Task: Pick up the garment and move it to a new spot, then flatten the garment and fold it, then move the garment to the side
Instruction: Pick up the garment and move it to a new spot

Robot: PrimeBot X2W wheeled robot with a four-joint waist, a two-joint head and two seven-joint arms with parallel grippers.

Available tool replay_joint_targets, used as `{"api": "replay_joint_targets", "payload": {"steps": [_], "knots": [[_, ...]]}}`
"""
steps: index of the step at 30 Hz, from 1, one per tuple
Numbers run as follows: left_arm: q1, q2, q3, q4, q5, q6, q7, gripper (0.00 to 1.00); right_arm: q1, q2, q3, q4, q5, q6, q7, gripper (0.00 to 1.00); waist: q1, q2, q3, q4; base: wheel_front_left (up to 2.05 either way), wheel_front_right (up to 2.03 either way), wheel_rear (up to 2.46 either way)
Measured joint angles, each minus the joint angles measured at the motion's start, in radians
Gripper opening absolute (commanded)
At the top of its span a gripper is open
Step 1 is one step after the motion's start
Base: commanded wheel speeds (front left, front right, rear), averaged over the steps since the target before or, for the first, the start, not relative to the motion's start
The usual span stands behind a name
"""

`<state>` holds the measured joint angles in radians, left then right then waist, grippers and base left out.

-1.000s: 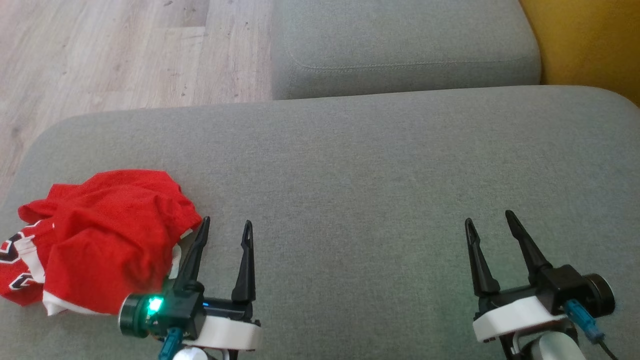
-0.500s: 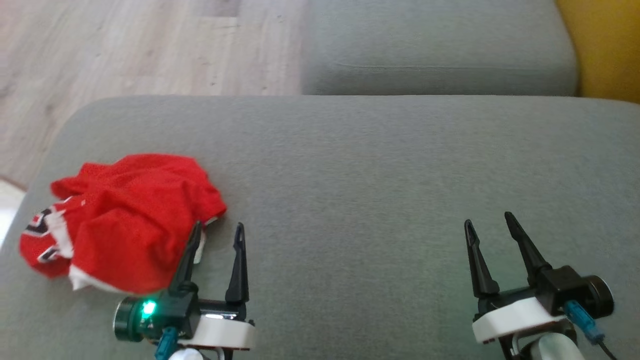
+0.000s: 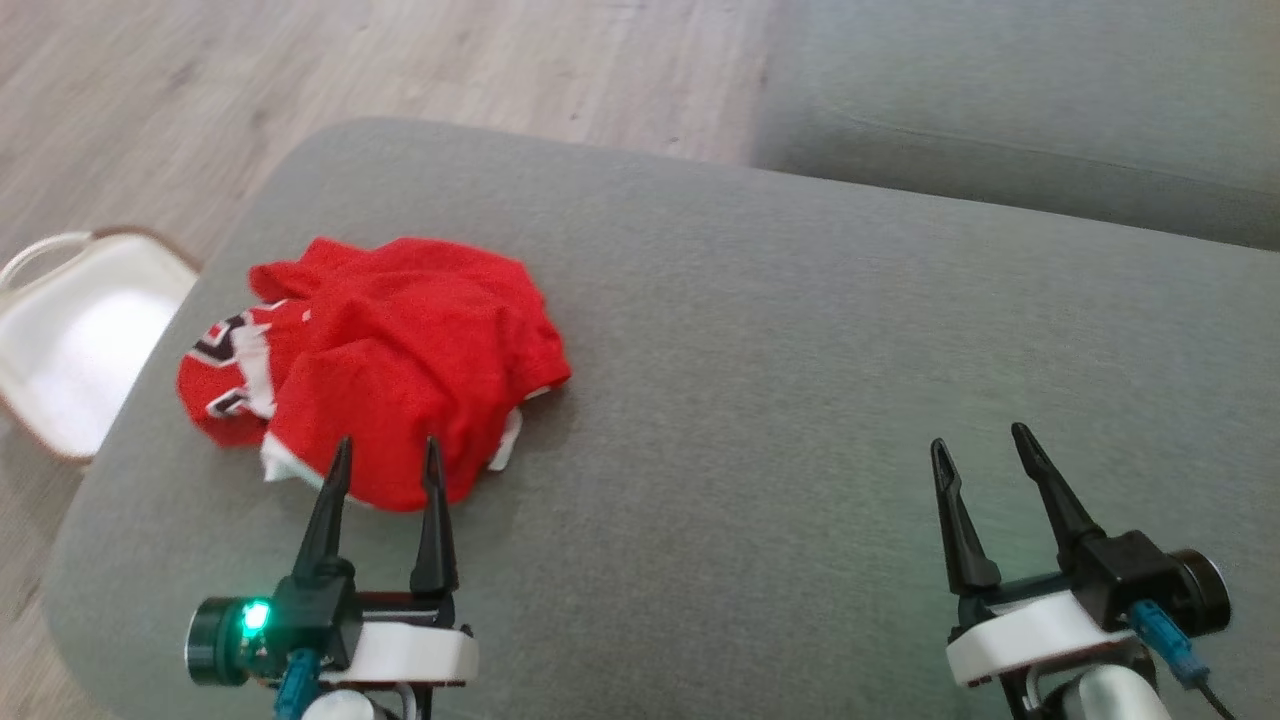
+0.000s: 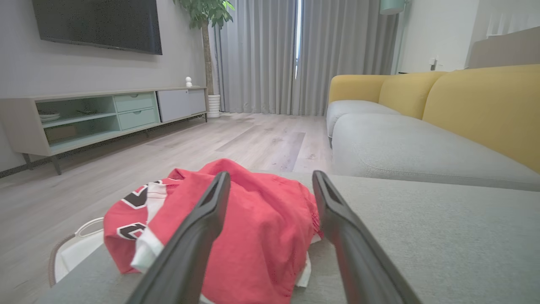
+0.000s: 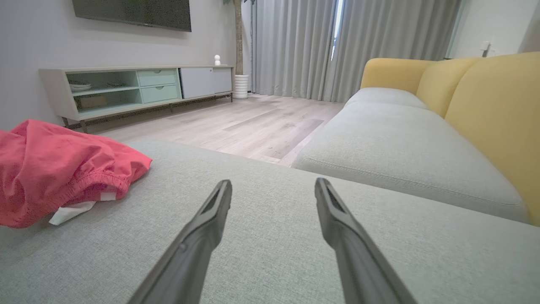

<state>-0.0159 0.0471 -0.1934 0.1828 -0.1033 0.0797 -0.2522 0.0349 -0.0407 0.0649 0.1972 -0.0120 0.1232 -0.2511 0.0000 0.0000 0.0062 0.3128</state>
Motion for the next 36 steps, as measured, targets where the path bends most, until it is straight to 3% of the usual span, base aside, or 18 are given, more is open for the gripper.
{"api": "replay_joint_targets", "payload": {"steps": [6, 13, 18, 23, 29, 34, 35, 36], "knots": [[-0.028, 0.014, 0.029, -0.024, 0.043, -0.002, 0.0, 1.0, -0.003, 0.0, 0.002, -0.001, -0.024, 0.0, 0.0, 1.0, 0.0, 0.0, 0.036, 0.043, 0.0, 0.0, 0.0], [-0.234, 0.083, 0.053, 0.049, 0.046, -0.071, 0.005, 1.0, -0.047, -0.03, 0.002, -0.015, -0.062, 0.0, 0.0, 1.0, 0.0001, 0.0, 0.125, 0.042, 0.0, 0.0, 0.0], [-0.493, 0.136, 0.05, 0.142, 0.028, -0.152, 0.167, 1.0, -0.077, -0.105, 0.011, -0.032, -0.081, 0.0, 0.0, 1.0, 0.0002, 0.0, 0.213, 0.047, 0.0, 0.0, 0.0], [-0.698, 0.159, 0.028, 0.226, -0.016, -0.188, 0.394, 1.0, -0.106, -0.165, 0.015, -0.052, -0.086, 0.0, 0.0, 1.0, 0.0003, 0.0, 0.302, 0.052, 0.0, 0.0, 0.0], [-0.744, 0.158, 0.022, 0.361, -0.094, -0.196, 0.599, 1.0, -0.127, -0.196, 0.018, -0.07, -0.089, 0.0, 0.0, 1.0, 0.0003, 0.0, 0.381, 0.055, 0.0, 0.0, 0.0], [-0.733, 0.134, -0.002, 0.408, -0.13, -0.203, 0.648, 1.0, -0.144, -0.201, 0.022, -0.074, -0.09, 0.0, 0.0, 1.0, 0.0002, -0.0001, 0.409, 0.054, 0.0, 0.0, 0.0], [-0.728, 0.129, -0.007, 0.411, -0.135, -0.203, 0.647, 0.47, -0.147, -0.203, 0.022, -0.074, -0.09, 0.0, 0.0, 1.0, 0.0001, -0.0001, 0.41, 0.055, 0.0, 0.0, 0.0], [-0.722, 0.128, -0.011, 0.412, -0.135, -0.203, 0.64, 0.23, -0.147, -0.205, 0.022, -0.074, -0.09, 0.0, 0.0, 1.0, 0.0, -0.0001, 0.41, 0.056, 0.0, 0.0, 0.0]]}}
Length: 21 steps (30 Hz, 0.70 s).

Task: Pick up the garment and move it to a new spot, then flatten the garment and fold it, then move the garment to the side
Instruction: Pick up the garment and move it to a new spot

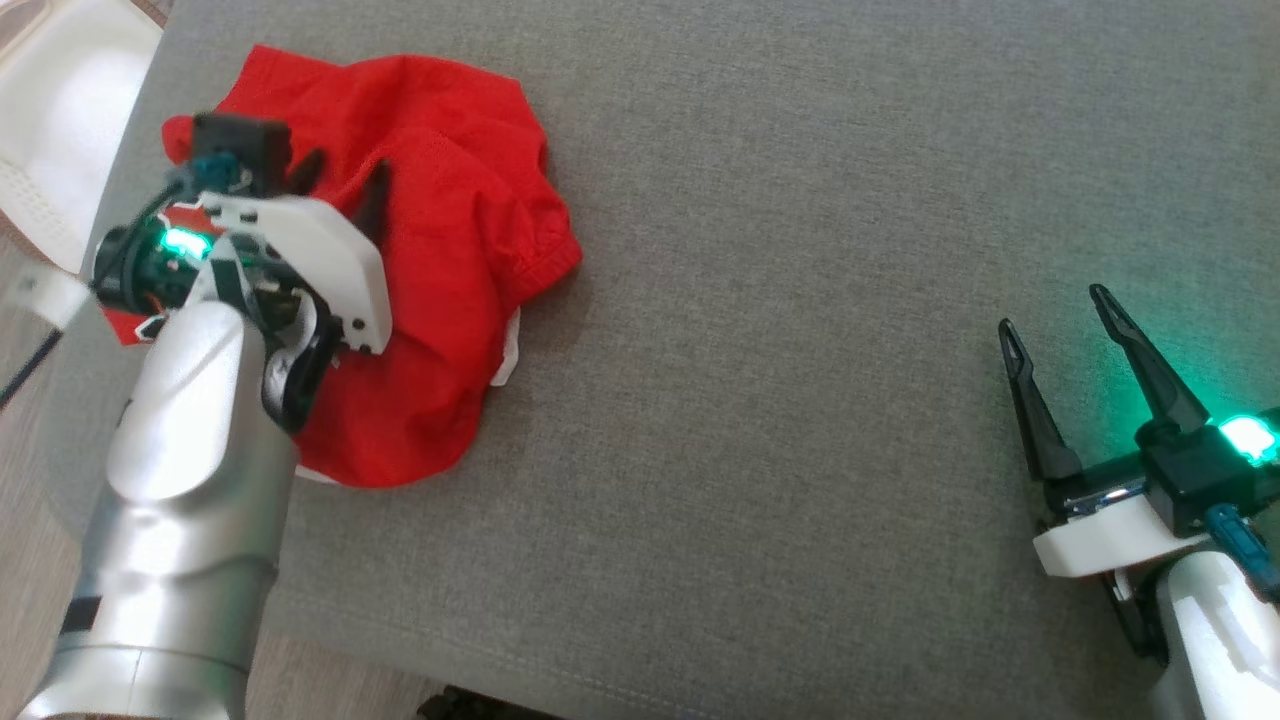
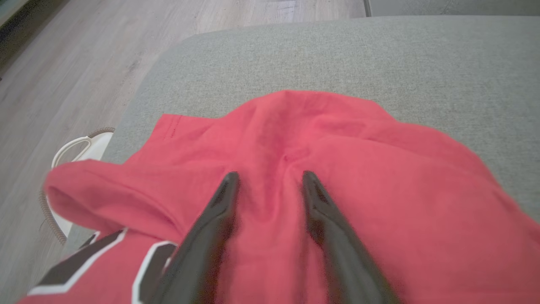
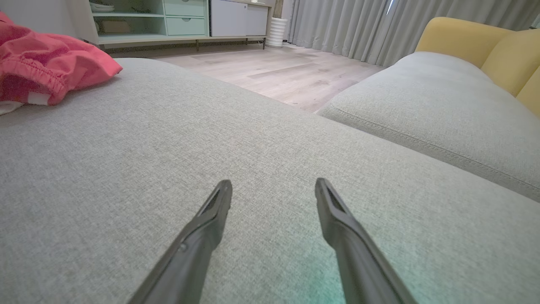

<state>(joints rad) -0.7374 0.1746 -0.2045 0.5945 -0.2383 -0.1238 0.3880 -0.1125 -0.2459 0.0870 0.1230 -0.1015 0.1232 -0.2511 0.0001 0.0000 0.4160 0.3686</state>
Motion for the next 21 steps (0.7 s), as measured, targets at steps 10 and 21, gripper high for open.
{"api": "replay_joint_targets", "payload": {"steps": [10, 21], "knots": [[0.006, 0.02, -0.042, -0.026, -0.043, -0.008, -0.105, 0.0, 0.0, 0.006, 0.007, 0.014, 0.001, 0.0, 0.0, 1.0, -0.0001, 0.0, -0.042, 0.01, 0.0, 0.0, 0.0], [-0.058, 0.095, -0.111, -0.257, -0.073, -0.008, -0.144, 0.0, 0.002, 0.099, 0.014, 0.041, 0.014, 0.0, 0.0, 1.0, -0.0002, 0.0, -0.162, -0.037, 0.0, 0.0, 0.0]]}}
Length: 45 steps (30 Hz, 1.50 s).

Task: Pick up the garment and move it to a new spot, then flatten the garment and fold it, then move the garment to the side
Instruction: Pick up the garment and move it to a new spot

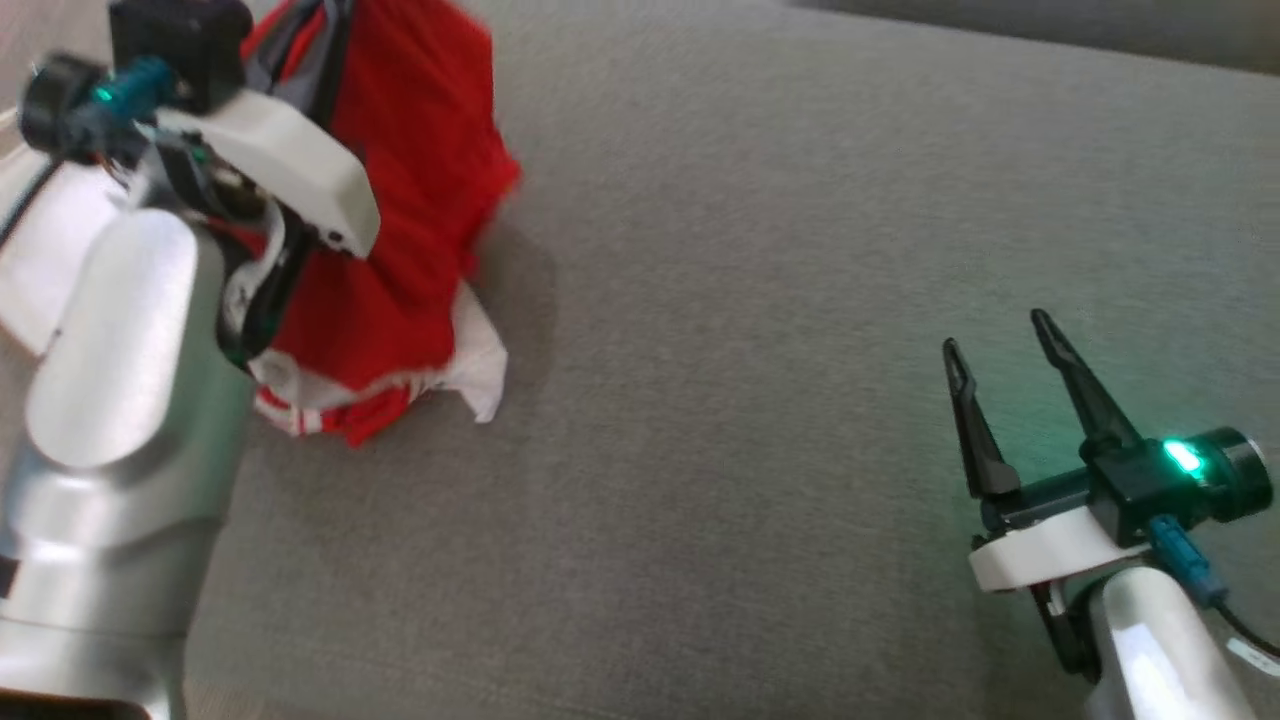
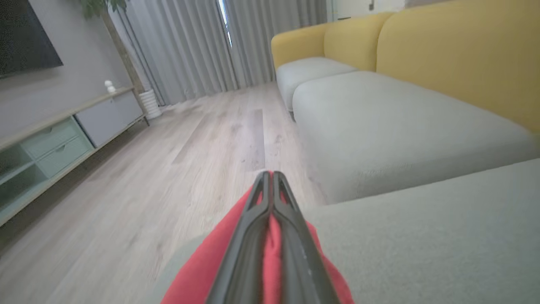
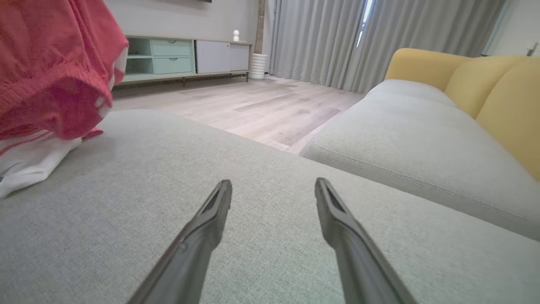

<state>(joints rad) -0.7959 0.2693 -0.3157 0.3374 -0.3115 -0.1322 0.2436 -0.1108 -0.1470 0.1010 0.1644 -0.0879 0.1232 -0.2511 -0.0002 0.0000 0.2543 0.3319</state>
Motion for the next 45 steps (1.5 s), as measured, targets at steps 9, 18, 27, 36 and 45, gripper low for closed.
{"api": "replay_joint_targets", "payload": {"steps": [9, 18, 27, 36, 45], "knots": [[-0.042, 0.06, -0.044, -0.133, -0.013, 0.0, 0.077, 0.0, 0.002, 0.059, -0.019, 0.004, 0.01, 0.0, 0.0, 1.0, 0.0, 0.0, -0.054, -0.117, 0.0, 0.0, 0.0], [-0.053, 0.075, -0.114, -0.233, -0.075, 0.0, 0.082, 0.0, 0.017, 0.081, -0.018, 0.012, 0.019, 0.0, 0.0, 1.0, 0.0001, 0.0, -0.069, -0.232, 0.0, 0.0, 0.0], [-0.156, 0.039, -0.23, -0.239, -0.131, 0.0, 0.089, 0.0, 0.016, 0.092, 0.024, 0.016, 0.062, 0.0, 0.0, 1.0, 0.0002, 0.0, -0.084, -0.379, 0.0, 0.0, 0.0], [-0.201, 0.008, -0.347, -0.137, -0.196, 0.0, 0.053, 0.0, 0.015, 0.095, 0.089, 0.015, 0.122, 0.0, -0.001, 1.0, 0.0002, 0.0, -0.095, -0.545, 0.0, 0.0, 0.0], [-0.157, 0.021, -0.479, 0.03, -0.252, 0.0, -0.008, 0.0, 0.016, 0.095, 0.156, 0.001, 0.153, 0.0, -0.001, 1.0, 0.0001, 0.0, -0.09, -0.707, 0.0, 0.0, 0.0]]}}
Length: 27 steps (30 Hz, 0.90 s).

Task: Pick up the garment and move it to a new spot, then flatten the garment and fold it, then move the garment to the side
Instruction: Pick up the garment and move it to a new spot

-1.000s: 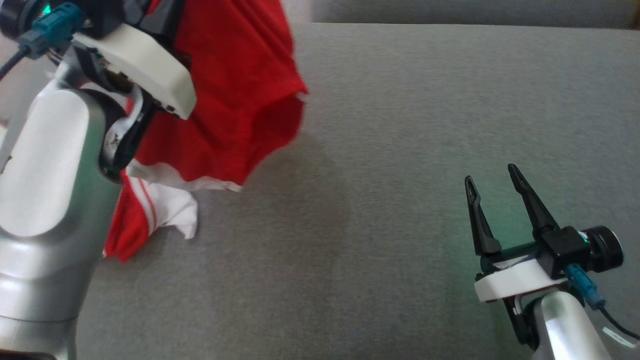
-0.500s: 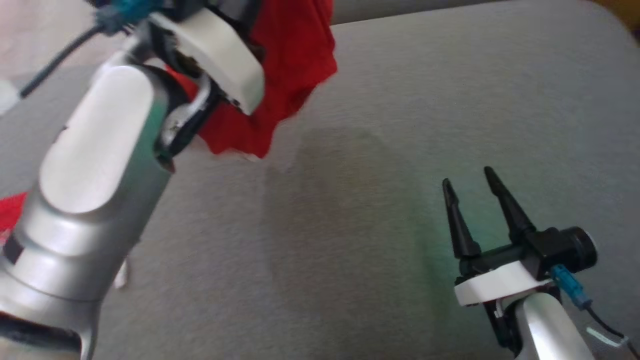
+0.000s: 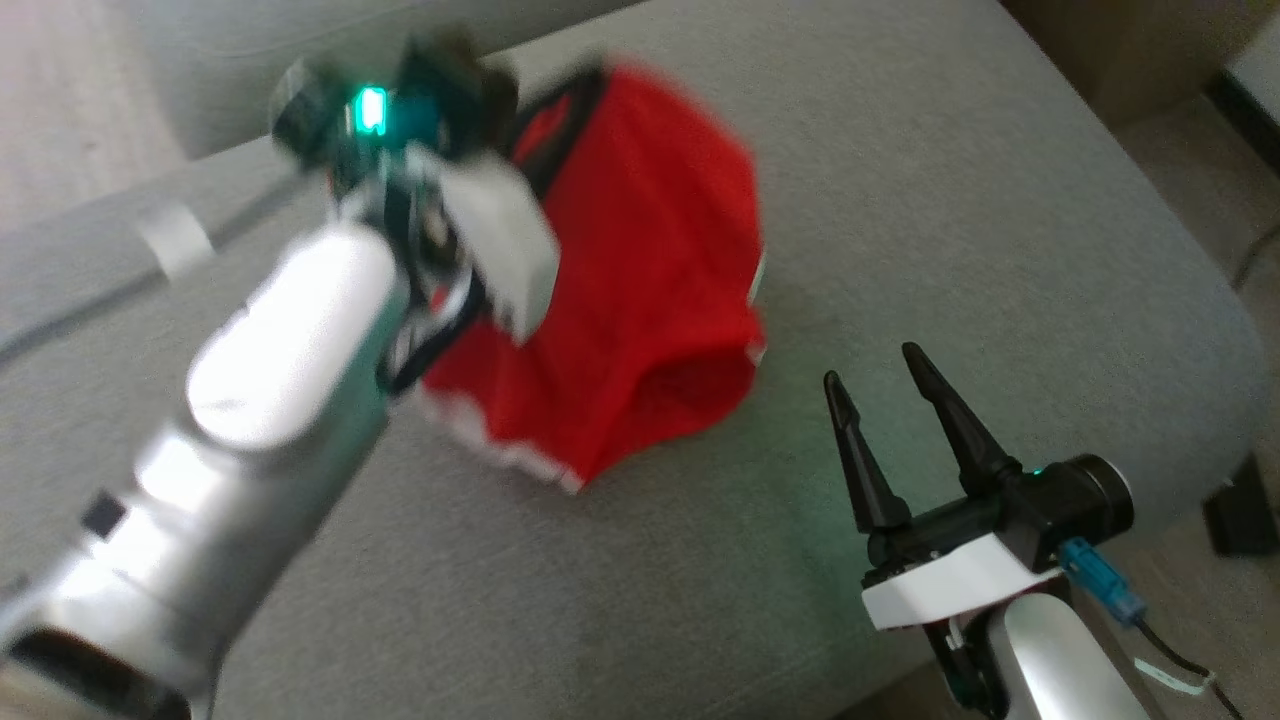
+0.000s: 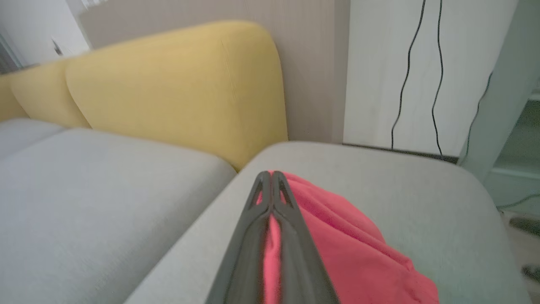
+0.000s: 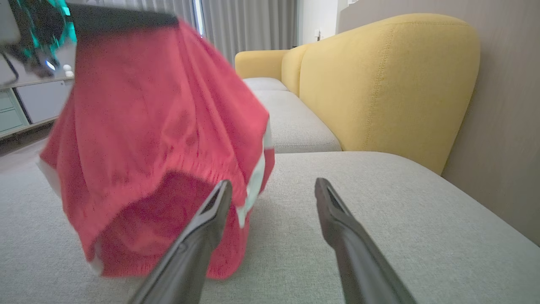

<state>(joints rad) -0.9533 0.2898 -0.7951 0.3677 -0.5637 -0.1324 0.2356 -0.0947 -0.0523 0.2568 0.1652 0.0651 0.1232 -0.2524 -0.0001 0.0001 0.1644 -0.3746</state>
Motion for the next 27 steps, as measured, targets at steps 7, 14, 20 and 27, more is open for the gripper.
{"api": "replay_joint_targets", "payload": {"steps": [7, 14, 20, 27], "knots": [[0.155, 0.003, -0.055, 0.251, -0.006, 0.0, -0.129, 0.39, -0.001, 0.0, 0.021, -0.003, 0.005, 0.0, 0.0, 1.0, 0.0002, 0.0, 0.053, -0.047, 0.0, 0.0, 0.0], [0.152, -0.068, -0.04, 0.373, 0.001, 0.016, -0.346, 1.0, -0.003, 0.001, -0.017, -0.003, -0.006, 0.0, 0.0, 1.0, 0.0002, 0.0, 0.07, 0.015, 0.0, 0.0, 0.0], [0.167, -0.11, 0.017, 0.399, 0.001, 0.08, -0.478, 1.0, -0.003, 0.001, -0.078, 0.0, -0.032, 0.0, 0.0, 1.0, 0.0001, 0.0, 0.048, 0.123, 0.0, 0.0, 0.0], [0.381, -0.12, 0.175, 0.176, 0.057, 0.189, -0.488, 1.0, 0.018, 0.002, -0.168, 0.016, -0.047, 0.0, 0.0, 1.0, 0.0001, 0.0, -0.015, 0.26, 0.0, 0.0, 0.0]]}}
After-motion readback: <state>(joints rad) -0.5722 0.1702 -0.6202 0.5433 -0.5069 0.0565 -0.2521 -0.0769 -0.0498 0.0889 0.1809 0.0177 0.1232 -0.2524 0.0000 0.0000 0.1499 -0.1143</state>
